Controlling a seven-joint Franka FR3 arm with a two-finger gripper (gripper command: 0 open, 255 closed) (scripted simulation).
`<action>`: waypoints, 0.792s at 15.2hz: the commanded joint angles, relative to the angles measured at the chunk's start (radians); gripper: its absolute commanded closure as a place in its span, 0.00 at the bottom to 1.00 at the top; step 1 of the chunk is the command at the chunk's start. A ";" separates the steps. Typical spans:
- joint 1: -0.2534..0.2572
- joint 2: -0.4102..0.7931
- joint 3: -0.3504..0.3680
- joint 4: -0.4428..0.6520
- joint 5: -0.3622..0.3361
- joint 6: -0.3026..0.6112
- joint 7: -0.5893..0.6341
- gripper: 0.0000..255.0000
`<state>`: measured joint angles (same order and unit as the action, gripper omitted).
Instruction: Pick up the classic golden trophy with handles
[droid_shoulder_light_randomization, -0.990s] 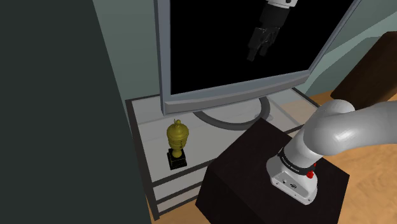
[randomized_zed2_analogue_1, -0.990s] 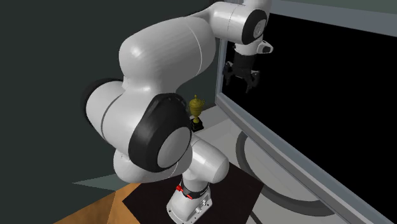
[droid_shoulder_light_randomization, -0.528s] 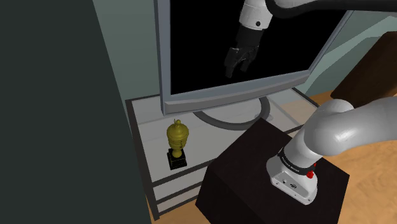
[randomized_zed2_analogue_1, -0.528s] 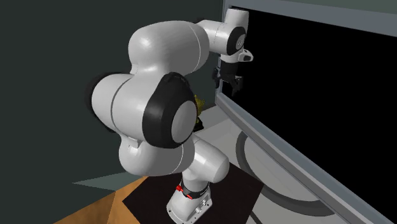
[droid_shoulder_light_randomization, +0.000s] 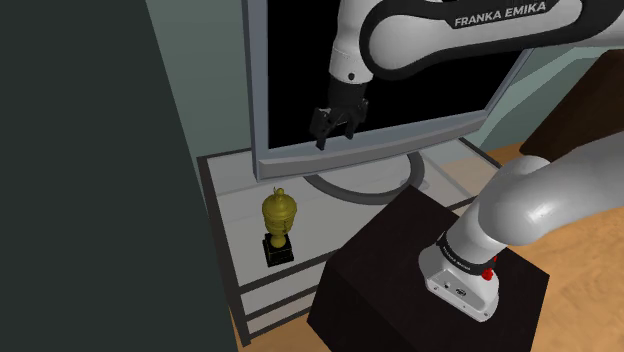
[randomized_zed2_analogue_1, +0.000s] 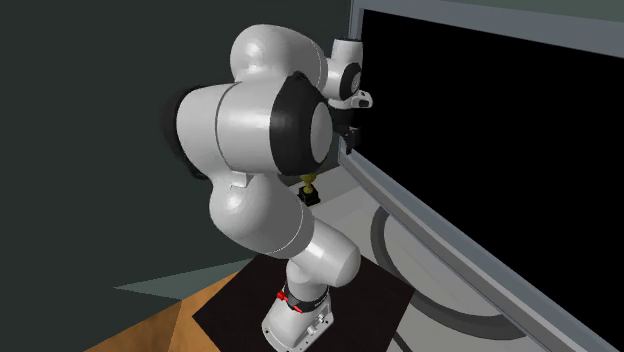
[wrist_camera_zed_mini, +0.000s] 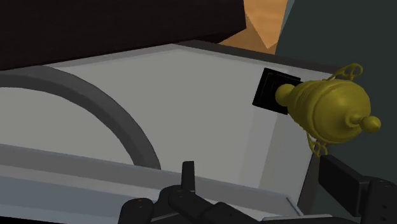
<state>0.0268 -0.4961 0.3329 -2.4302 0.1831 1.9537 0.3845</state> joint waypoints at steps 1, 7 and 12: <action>-0.001 0.064 0.043 0.013 0.000 0.052 0.061 0.00; -0.017 0.287 0.160 0.088 -0.062 0.189 0.256 0.00; -0.016 0.507 0.224 0.191 -0.190 0.271 0.452 0.00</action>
<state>0.0077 -0.0381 0.5440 -2.2619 0.0242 2.2062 0.7884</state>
